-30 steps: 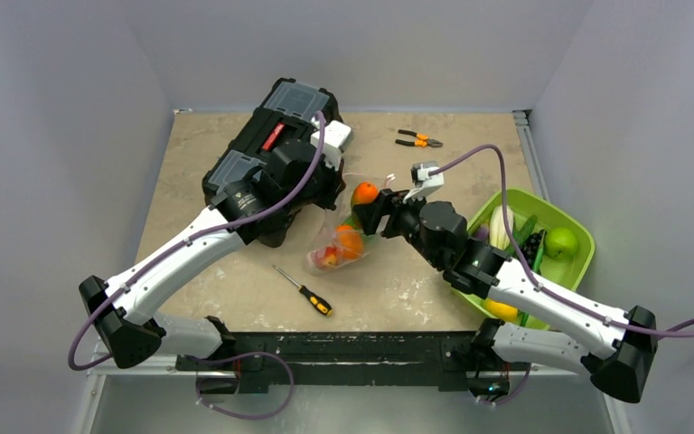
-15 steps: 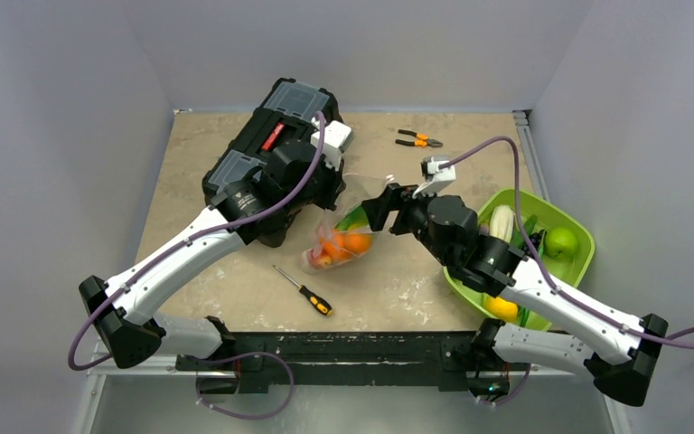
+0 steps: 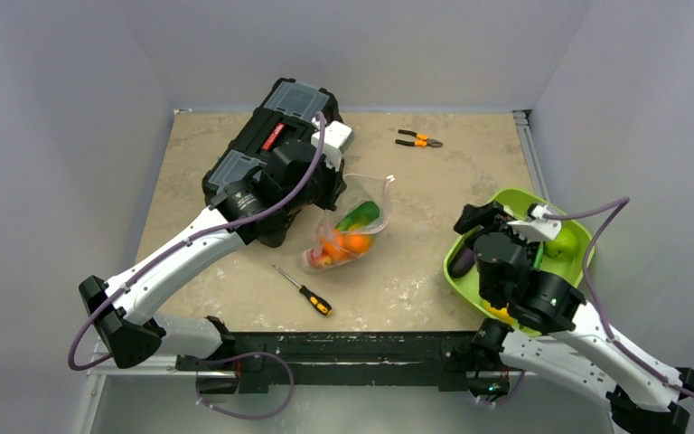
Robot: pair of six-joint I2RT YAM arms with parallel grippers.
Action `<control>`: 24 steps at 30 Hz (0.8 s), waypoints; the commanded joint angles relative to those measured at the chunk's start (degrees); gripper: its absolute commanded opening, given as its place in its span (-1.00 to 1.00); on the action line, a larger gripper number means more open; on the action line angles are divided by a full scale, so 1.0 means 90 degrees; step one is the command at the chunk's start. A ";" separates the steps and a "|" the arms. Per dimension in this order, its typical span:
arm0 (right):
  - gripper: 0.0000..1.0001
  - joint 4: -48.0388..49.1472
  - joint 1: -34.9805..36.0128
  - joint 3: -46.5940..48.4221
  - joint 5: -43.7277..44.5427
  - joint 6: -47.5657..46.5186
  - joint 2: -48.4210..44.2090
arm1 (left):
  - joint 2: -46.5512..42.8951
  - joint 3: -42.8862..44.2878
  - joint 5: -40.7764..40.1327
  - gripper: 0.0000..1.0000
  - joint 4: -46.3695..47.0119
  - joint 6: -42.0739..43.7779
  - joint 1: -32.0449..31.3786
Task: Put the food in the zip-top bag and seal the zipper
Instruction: Pick up the fake fruit from the bin.
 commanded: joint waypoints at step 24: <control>0.39 0.1577 -0.8875 -0.1269 -0.3961 -0.0066 0.2728 | 0.0015 0.0166 0.0046 -1.00 0.0279 -0.0061 -0.0017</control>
